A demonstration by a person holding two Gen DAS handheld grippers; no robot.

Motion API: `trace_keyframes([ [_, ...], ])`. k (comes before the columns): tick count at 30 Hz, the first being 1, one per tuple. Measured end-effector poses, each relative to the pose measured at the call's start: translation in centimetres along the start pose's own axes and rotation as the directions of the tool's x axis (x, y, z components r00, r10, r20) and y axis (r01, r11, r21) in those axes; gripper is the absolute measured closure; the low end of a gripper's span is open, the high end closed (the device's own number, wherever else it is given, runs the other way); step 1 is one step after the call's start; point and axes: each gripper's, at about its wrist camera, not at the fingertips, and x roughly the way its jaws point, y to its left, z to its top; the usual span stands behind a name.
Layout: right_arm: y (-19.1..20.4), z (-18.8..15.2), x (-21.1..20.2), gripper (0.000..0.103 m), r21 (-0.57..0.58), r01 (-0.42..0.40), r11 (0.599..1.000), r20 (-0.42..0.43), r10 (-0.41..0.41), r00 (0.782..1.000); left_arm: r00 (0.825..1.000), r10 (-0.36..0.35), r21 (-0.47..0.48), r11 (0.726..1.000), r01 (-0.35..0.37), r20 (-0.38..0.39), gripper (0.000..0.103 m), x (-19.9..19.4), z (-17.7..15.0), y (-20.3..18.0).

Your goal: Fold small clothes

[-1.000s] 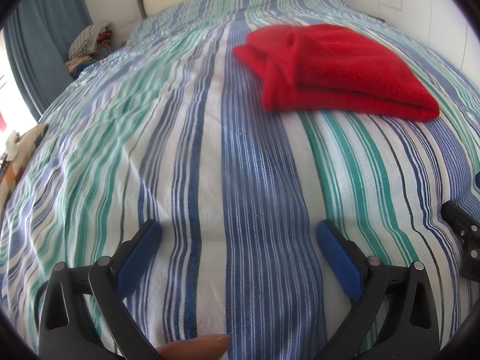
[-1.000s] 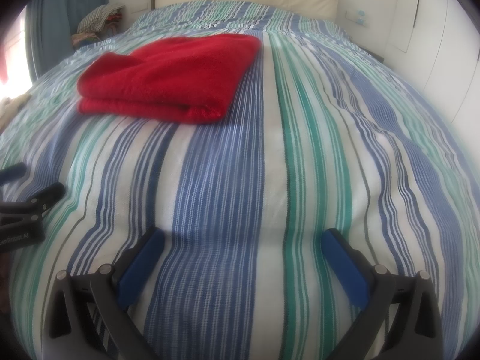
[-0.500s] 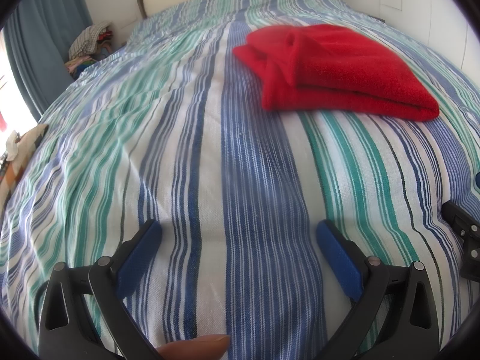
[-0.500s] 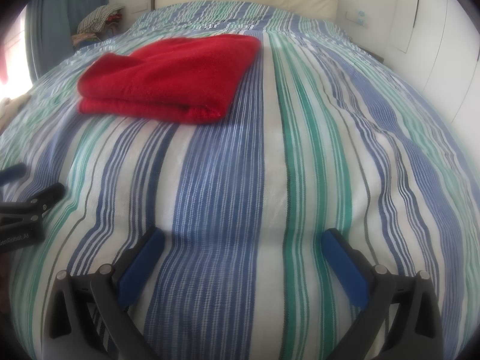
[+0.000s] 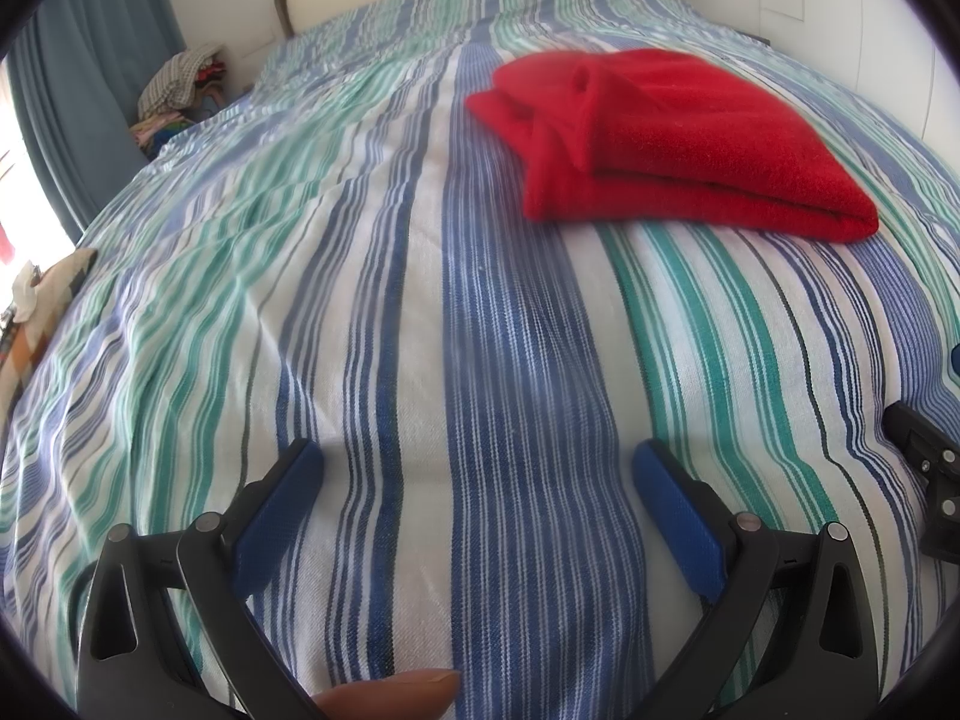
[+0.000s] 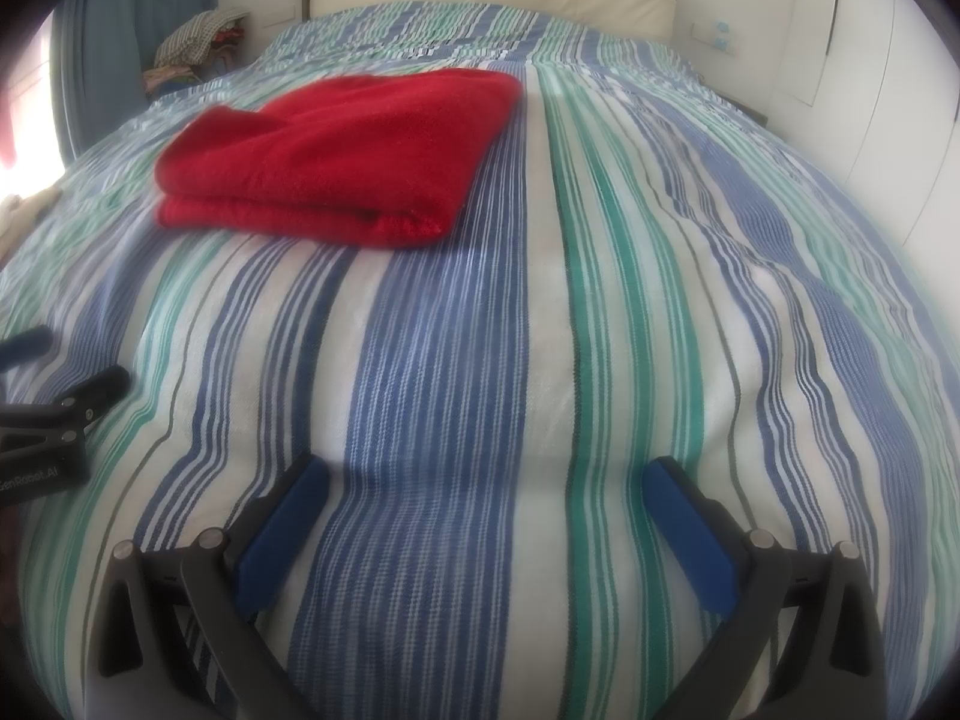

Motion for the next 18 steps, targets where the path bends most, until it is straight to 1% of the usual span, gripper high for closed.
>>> trace_keyframes([
  [18, 0.1, 0.02, -0.02, 0.0, -0.001, 0.003, 1.0, 0.0, -0.003, 1.0, 1.0, -0.001, -0.001, 1.0, 0.001, 0.001, 0.0, 0.01, -0.05, 0.01],
])
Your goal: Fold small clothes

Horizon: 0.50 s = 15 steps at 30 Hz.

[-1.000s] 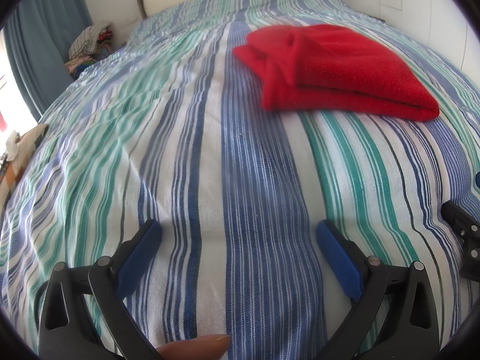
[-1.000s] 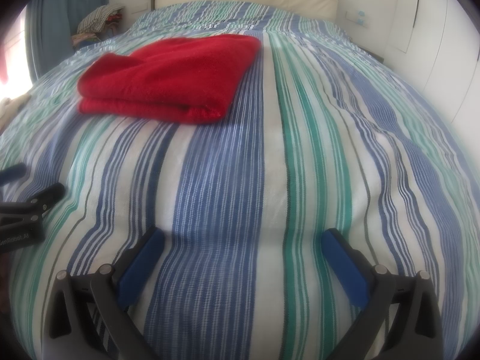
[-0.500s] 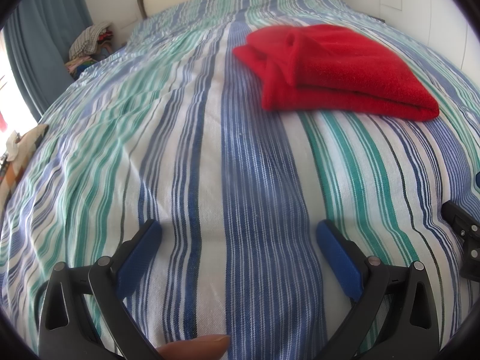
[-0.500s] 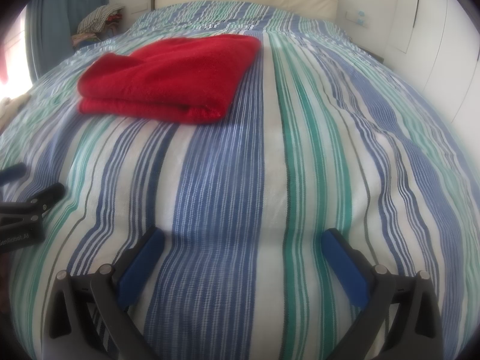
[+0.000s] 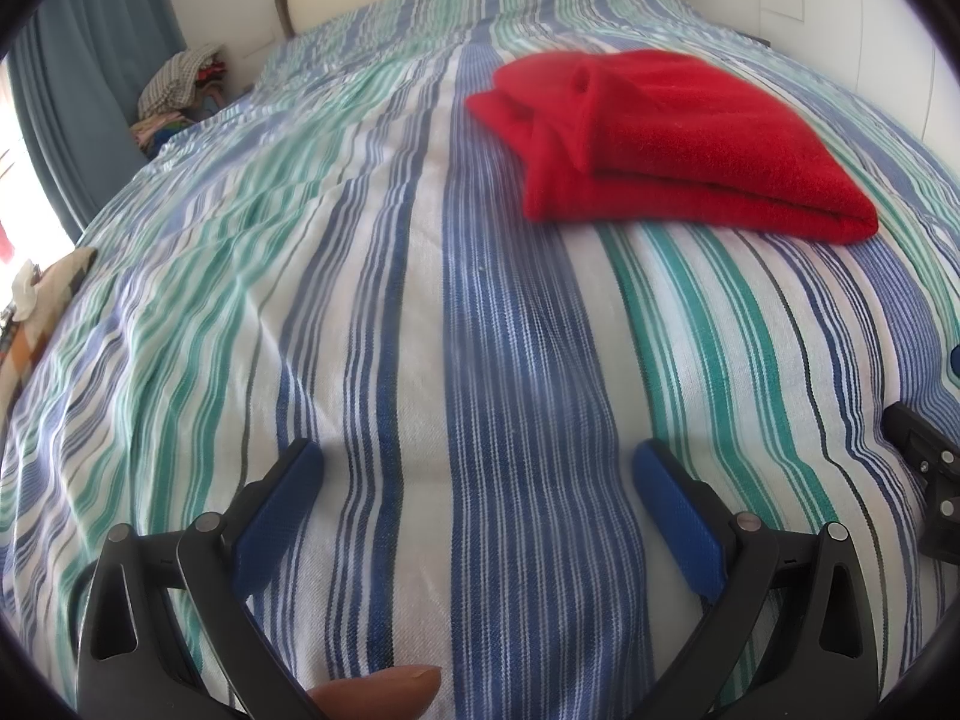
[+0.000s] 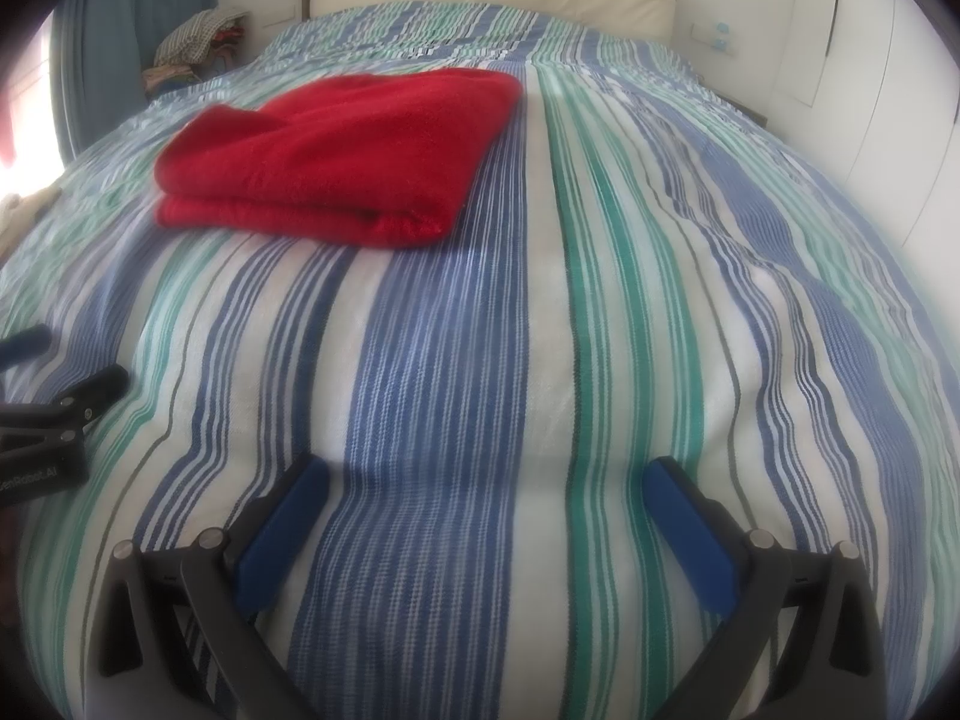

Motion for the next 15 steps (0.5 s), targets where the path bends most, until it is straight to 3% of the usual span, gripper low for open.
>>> trace_keyframes([
  [15, 0.01, 0.05, 0.02, 0.0, 0.001, -0.001, 1.0, -0.001, 0.001, 1.0, 1.0, -0.017, -0.015, 1.0, 0.017, 0.0, 0.0, -0.07, 0.17, 0.37],
])
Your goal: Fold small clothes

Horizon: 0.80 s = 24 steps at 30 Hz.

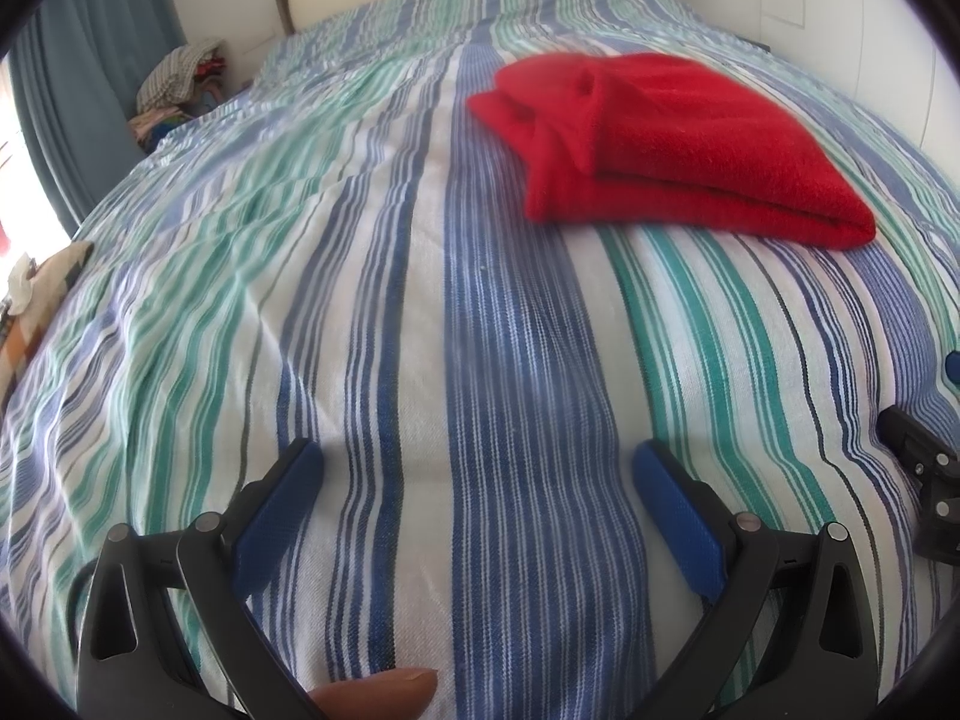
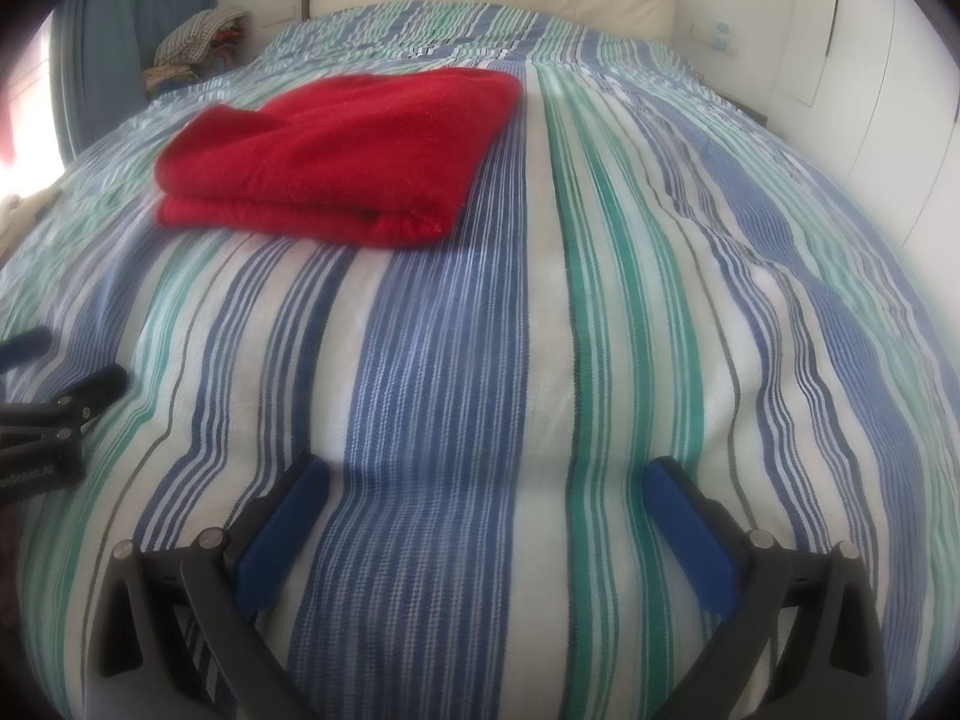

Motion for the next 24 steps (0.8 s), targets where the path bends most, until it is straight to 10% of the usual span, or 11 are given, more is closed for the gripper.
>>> trace_keyframes([
  [12, -1.2, 0.6, 0.1, 0.0, 0.013, -0.042, 0.999, -0.018, 0.042, 0.999, 0.997, 0.025, 0.054, 0.998, -0.021, -0.07, 0.0, -0.4, 1.4, -0.2],
  [16, -1.2, 2.1, -1.2, 0.0, 0.01, -0.02, 1.0, -0.073, 0.02, 0.997, 1.0, 0.012, 0.044, 0.999, -0.013, 0.017, 0.0, -4.1, 2.6, 0.6],
  [24, -0.5, 5.4, -10.6, 0.0, -0.013, 0.081, 0.997, 0.089, -0.079, 0.993, 0.986, -0.022, 0.032, 0.999, 0.017, 0.166, 0.0, -11.3, 5.5, 2.0],
])
